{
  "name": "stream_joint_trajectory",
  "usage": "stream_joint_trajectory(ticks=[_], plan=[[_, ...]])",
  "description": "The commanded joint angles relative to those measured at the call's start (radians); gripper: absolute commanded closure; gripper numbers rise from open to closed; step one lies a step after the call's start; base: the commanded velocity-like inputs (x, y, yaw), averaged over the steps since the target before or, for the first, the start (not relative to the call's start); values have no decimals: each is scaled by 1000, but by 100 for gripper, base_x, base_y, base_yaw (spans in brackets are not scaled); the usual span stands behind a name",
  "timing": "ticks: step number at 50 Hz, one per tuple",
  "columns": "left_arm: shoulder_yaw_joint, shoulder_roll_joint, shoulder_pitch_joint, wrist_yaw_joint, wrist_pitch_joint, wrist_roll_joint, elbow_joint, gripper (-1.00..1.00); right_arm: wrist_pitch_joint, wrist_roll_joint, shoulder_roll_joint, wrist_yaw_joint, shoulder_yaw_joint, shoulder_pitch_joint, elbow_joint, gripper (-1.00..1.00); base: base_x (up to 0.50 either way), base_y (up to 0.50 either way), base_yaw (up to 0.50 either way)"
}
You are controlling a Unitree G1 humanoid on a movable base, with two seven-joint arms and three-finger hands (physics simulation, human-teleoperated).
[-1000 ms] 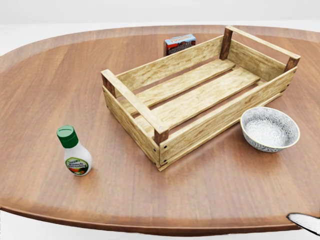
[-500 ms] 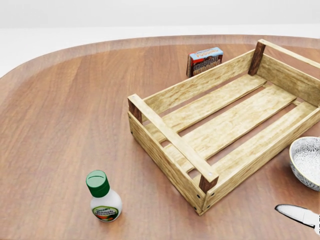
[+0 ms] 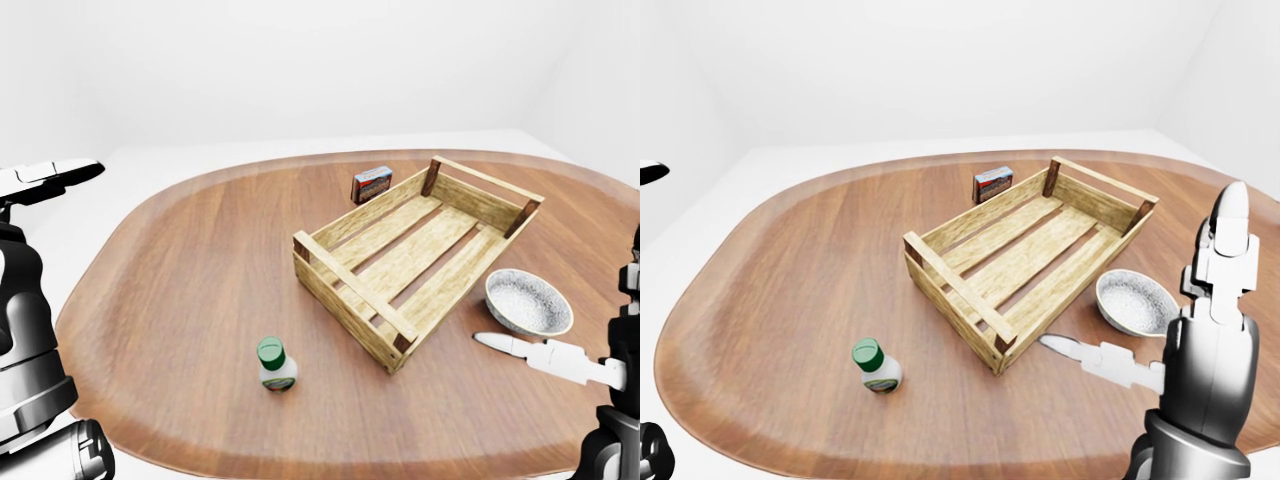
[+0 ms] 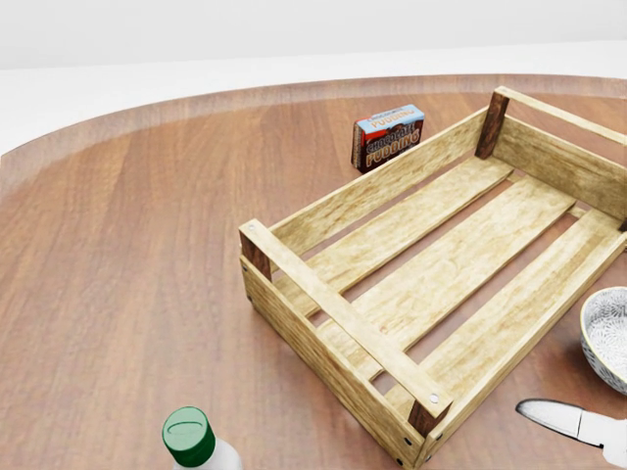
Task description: Pick up the salad dressing and put it in the tray.
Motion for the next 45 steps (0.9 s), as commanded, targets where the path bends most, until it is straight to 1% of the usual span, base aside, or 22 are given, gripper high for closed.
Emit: stream_joint_trajectory(ticks=[1,8,30,31,32,34,36,38,41,42,45], plan=[[-2,-2,1,-3,0,4,1,-100,0,86,-19,-28,12,27,0,-100,48,-29,0],[-1,-3,1,-4,0,3,0,-100,0,94,-31,-36,17,38,0,-100,47,-32,0],[-1,-3,1,-5,0,4,0,-100,0,45,8,7,-11,-3,0,-100,47,-34,0],[-1,-3,2,-5,0,4,-1,-100,0,58,13,-12,-22,-3,0,-100,47,-34,0],[0,-3,2,-5,0,3,-2,-100,0,110,13,-30,-40,13,0,-100,46,-20,0],[-1,-3,2,-5,0,4,0,-100,0,180,-25,-52,-76,76,0,-100,0,0,0],[-2,-4,2,-6,0,5,1,-100,0,218,-59,-83,-66,102,0,-100,0,0,0],[-2,-5,3,-7,0,5,0,-100,0,265,-98,-111,-27,119,0,-100,-4,-38,0],[0,-3,2,-7,0,4,1,-100,0,288,-151,-181,-6,149,0,-100,-5,-50,0],[-1,-3,2,-7,0,5,2,-100,0,265,-157,-189,-4,161,0,-100,-5,-50,0],[0,-3,4,-6,0,3,-4,-100,0,288,-164,-201,-9,169,0,-100,0,0,0]])
